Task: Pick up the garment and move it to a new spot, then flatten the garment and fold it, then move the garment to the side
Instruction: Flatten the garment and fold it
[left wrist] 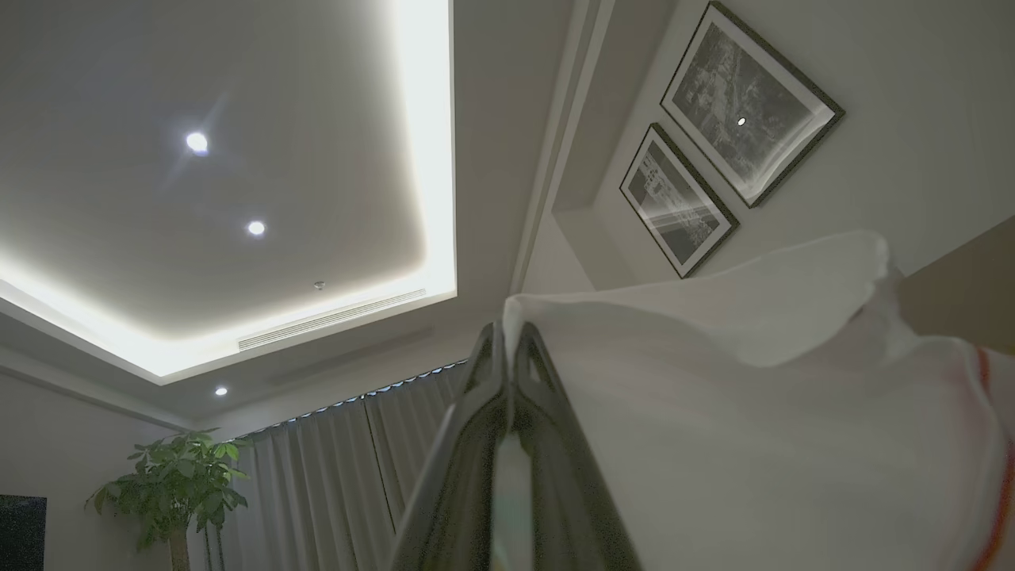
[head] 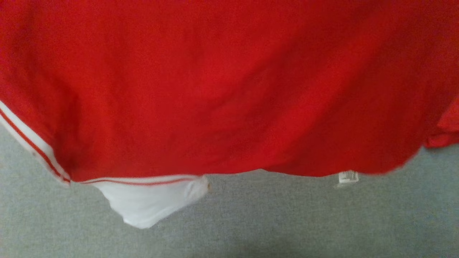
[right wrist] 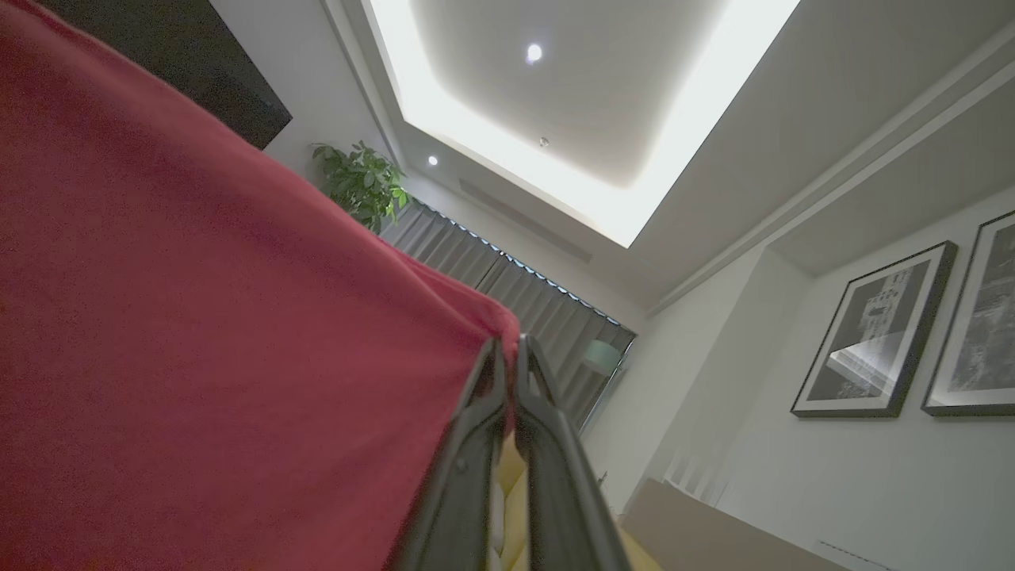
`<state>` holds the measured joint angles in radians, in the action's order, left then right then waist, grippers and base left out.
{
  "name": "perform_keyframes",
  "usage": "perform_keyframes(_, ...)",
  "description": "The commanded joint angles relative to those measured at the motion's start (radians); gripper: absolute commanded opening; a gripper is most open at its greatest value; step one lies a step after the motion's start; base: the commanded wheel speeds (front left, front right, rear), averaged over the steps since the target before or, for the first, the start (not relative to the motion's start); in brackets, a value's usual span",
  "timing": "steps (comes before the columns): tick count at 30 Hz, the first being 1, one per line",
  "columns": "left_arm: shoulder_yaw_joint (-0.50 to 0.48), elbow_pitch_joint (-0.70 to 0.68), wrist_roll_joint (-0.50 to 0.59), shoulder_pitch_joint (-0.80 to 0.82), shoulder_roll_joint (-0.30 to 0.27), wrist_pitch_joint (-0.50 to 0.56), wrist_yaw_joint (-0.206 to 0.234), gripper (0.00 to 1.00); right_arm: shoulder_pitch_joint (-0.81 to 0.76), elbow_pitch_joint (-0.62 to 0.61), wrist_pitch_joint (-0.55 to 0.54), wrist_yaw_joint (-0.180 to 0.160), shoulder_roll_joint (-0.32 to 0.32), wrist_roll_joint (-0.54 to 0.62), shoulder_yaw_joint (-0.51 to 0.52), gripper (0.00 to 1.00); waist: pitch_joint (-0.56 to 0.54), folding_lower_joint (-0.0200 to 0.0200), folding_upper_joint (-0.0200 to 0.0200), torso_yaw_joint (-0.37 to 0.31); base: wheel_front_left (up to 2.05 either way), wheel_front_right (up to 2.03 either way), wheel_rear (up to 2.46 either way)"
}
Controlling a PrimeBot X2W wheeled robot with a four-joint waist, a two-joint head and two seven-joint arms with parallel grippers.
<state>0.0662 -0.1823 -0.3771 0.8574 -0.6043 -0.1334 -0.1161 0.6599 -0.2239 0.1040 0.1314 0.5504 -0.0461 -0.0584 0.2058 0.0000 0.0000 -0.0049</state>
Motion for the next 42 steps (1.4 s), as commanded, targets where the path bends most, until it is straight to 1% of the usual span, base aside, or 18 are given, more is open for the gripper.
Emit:
perform_keyframes(1,-0.006,0.036,-0.007,0.092,-0.067,0.022,-0.007,0.0,0.074,0.032,-0.015,-0.001,0.038,-0.017,-0.048,0.0,0.049,0.0,0.0,0.008,0.0,0.0,0.0)
perform_keyframes(4,0.059,0.16,0.004,0.193,-0.087,0.027,-0.011,0.0,0.2,0.148,-0.008,-0.001,0.021,-0.053,-0.131,0.0,0.102,0.0,0.0,0.01,0.0,0.0,0.0)
perform_keyframes(6,0.097,0.255,0.005,0.249,-0.104,0.04,-0.013,0.0,0.286,0.229,0.009,-0.001,0.002,-0.045,-0.19,0.0,0.133,0.0,0.0,0.004,0.0,0.0,0.0)
perform_keyframes(8,0.12,0.329,0.006,0.326,-0.117,0.038,-0.014,0.0,0.379,0.302,0.033,-0.001,-0.029,-0.042,-0.218,0.0,0.17,0.0,0.0,0.003,0.0,0.0,0.0)
perform_keyframes(9,0.12,0.329,0.006,0.326,-0.117,0.038,-0.014,0.0,0.379,0.302,0.033,-0.001,-0.029,-0.042,-0.218,0.0,0.17,0.0,0.0,0.003,0.0,0.0,0.0)
perform_keyframes(11,0.138,0.391,0.019,0.417,-0.12,0.014,-0.014,0.0,0.463,0.365,0.063,-0.001,-0.05,-0.027,-0.234,0.0,0.201,0.0,0.0,0.007,0.0,0.0,0.0)
perform_keyframes(14,0.166,0.472,0.046,0.549,-0.103,-0.037,-0.014,0.0,0.569,0.444,0.1,-0.001,-0.063,0.007,-0.249,0.0,0.231,0.0,0.0,0.019,0.0,0.0,0.0)
perform_keyframes(16,0.189,0.514,0.051,0.612,-0.08,-0.065,-0.014,0.0,0.615,0.477,0.116,-0.001,-0.062,0.034,-0.248,0.0,0.244,0.0,0.0,0.031,0.0,0.0,0.0)
perform_keyframes(18,0.228,0.544,0.04,0.645,-0.059,-0.086,-0.014,0.0,0.645,0.508,0.13,-0.001,-0.05,0.058,-0.246,0.0,0.255,0.0,0.0,0.045,0.0,0.0,0.0)
perform_keyframes(20,0.27,0.559,0.015,0.641,-0.047,-0.1,-0.014,0.0,0.647,0.533,0.14,-0.001,-0.04,0.069,-0.243,0.0,0.266,0.0,0.0,0.059,0.0,0.0,0.0)
perform_keyframes(23,0.313,0.563,-0.026,0.577,-0.046,-0.115,-0.014,0.0,0.614,0.57,0.148,-0.001,-0.025,0.072,-0.244,0.0,0.284,0.0,0.0,0.075,0.0,0.0,0.0)
perform_keyframes(25,0.33,0.551,-0.03,0.511,-0.046,-0.123,-0.014,0.0,0.578,0.592,0.151,-0.001,-0.011,0.076,-0.248,0.0,0.294,0.0,0.0,0.084,0.0,0.0,0.0)
perform_keyframes(27,0.338,0.532,-0.017,0.43,-0.041,-0.127,-0.013,0.0,0.53,0.608,0.154,-0.001,-0.002,0.074,-0.246,0.0,0.301,0.0,0.0,0.092,0.0,0.0,0.0)
perform_keyframes(28,0.332,0.479,0.011,0.339,-0.031,-0.128,0.001,0.0,0.47,0.618,0.155,-0.001,0.002,0.067,-0.236,0.0,0.302,0.0,0.0,0.095,0.0,0.0,0.0)
perform_keyframes(31,0.315,0.391,0.058,0.167,-0.021,-0.128,0.025,0.0,0.36,0.62,0.157,-0.001,0.002,0.055,-0.202,0.0,0.288,0.0,0.0,0.093,0.0,0.0,0.0)
perform_keyframes(34,0.303,0.299,0.116,-0.024,-0.027,-0.128,0.055,0.0,0.222,0.587,0.157,-0.001,-0.01,0.038,-0.15,0.0,0.259,0.0,0.0,0.087,0.0,0.0,0.0)
perform_keyframes(37,0.289,0.224,0.142,-0.223,-0.018,-0.128,0.079,0.0,0.056,0.537,0.157,-0.001,-0.021,0.03,-0.09,0.0,0.221,0.0,0.0,0.087,0.0,0.0,0.0)
perform_keyframes(42,0.291,0.152,0.168,-0.509,0.003,-0.128,0.107,0.0,-0.248,0.42,0.158,-0.001,-0.068,0.034,0.02,0.0,0.153,0.0,0.0,0.095,0.0,0.0,0.0)
